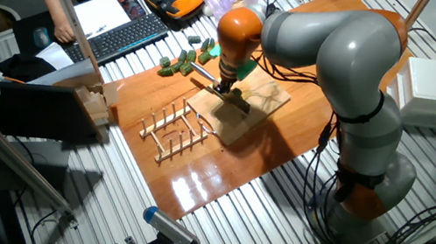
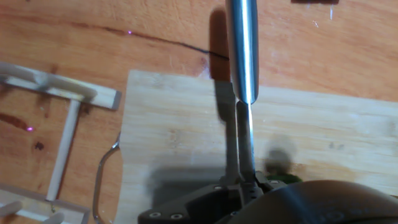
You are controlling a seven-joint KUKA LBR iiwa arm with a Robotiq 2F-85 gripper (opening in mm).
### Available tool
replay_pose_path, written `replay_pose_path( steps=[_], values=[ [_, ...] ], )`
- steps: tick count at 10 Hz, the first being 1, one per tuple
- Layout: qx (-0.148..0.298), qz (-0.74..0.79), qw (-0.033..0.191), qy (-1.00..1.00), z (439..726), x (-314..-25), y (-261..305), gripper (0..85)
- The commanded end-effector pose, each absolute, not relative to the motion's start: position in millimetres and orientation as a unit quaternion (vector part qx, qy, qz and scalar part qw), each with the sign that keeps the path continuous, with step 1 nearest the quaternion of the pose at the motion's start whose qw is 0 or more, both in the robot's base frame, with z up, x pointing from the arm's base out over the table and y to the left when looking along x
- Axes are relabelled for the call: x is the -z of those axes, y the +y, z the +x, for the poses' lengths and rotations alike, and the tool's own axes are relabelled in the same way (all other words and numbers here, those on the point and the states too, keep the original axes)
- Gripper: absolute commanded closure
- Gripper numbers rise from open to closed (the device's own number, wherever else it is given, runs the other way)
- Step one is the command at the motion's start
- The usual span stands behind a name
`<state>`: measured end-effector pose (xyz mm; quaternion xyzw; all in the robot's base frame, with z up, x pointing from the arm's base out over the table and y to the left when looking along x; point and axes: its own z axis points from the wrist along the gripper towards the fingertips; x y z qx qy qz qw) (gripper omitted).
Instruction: Chop the cucumber into shreds
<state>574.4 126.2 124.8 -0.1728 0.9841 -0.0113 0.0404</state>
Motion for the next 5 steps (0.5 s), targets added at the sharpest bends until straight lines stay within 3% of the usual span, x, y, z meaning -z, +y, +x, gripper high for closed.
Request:
replay_pose_path(
  steps=[1, 5],
  values=[
    [0.014, -0.174, 0.037, 0.984, 575.5, -136.9, 122.9, 85.0],
    [0.019, -0.181, 0.043, 0.982, 579.1, -132.9, 114.4, 85.0]
  ],
)
